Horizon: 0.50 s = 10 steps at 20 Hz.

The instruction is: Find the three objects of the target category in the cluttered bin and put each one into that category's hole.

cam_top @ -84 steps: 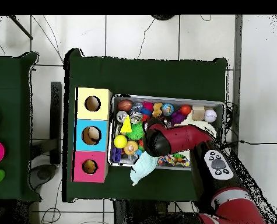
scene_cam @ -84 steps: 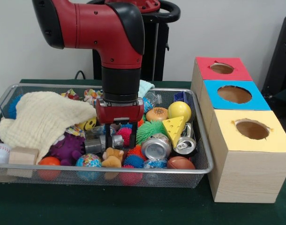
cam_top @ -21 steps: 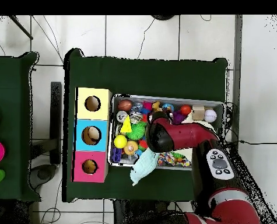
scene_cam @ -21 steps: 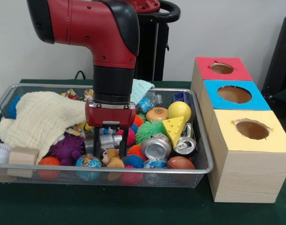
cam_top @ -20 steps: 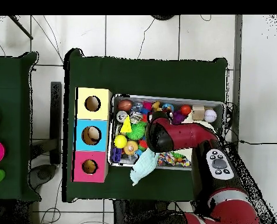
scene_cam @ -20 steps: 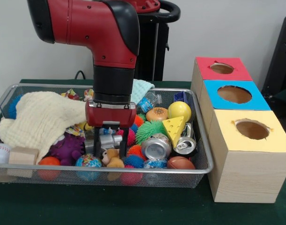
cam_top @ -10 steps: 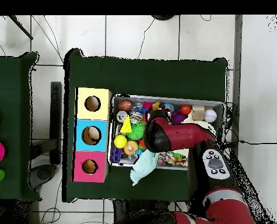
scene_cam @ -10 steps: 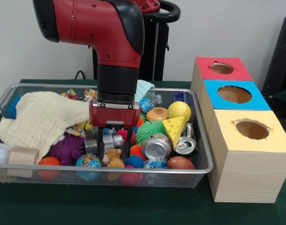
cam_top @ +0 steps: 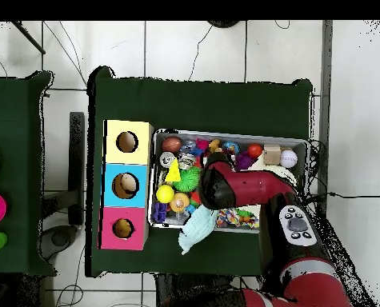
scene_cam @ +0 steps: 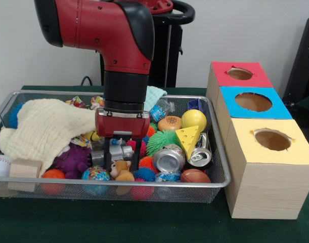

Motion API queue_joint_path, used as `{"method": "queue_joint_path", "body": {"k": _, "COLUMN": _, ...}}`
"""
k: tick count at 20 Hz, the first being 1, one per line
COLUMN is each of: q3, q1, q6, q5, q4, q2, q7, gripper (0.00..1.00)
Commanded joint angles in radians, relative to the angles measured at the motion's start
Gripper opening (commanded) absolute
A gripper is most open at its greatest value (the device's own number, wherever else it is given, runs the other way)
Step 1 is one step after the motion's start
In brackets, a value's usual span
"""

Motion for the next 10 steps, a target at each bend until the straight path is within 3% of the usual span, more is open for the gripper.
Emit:
{"method": "queue_joint_path", "body": {"k": 1, "q3": 0.068, "q1": -0.043, "q6": 0.093, "q5": 0.006, "q4": 0.006, "q2": 0.049, "q7": 0.06, "gripper": 1.0}}
{"method": "queue_joint_path", "body": {"k": 10, "q3": 0.088, "q1": -0.054, "q6": 0.133, "q5": 0.017, "q4": 0.01, "q2": 0.065, "q7": 0.046, "gripper": 1.0}}
